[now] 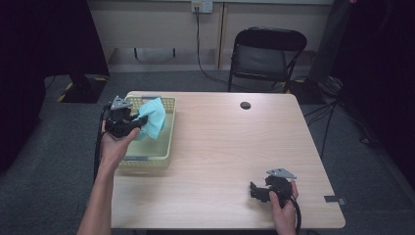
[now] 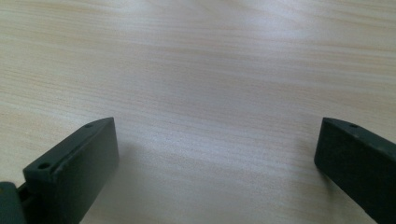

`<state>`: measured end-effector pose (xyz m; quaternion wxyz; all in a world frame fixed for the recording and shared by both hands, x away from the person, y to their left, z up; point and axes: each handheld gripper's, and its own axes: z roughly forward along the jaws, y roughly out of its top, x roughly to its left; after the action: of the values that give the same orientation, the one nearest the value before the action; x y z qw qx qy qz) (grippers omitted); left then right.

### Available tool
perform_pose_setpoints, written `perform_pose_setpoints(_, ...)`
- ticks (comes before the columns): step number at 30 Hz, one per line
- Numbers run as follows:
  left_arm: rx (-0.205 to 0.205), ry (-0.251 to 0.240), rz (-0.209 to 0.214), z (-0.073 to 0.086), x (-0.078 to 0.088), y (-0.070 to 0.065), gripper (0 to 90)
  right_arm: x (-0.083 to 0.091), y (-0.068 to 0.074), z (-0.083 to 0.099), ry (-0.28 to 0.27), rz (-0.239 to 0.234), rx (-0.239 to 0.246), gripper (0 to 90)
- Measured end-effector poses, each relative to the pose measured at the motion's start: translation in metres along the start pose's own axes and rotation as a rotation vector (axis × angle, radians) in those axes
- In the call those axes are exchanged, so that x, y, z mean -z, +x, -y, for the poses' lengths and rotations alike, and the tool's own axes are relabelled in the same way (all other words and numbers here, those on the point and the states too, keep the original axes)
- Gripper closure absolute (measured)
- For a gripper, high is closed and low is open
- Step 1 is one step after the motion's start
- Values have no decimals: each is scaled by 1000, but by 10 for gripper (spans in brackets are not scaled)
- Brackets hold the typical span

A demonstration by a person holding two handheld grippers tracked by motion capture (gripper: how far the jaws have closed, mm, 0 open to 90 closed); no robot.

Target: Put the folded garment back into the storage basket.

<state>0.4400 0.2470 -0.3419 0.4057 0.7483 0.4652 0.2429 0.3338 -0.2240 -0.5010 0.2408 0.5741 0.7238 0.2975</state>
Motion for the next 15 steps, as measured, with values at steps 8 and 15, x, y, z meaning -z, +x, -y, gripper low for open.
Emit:
perform_pose_setpoints(8, -2, 32, 2, 4, -18, 8, 758, 0, 0, 0, -1, 0, 1, 0)
perform_pose_setpoints(15, 29, 69, 8, 14, -31, 16, 757, 0, 0, 0, -1, 0, 1, 0)
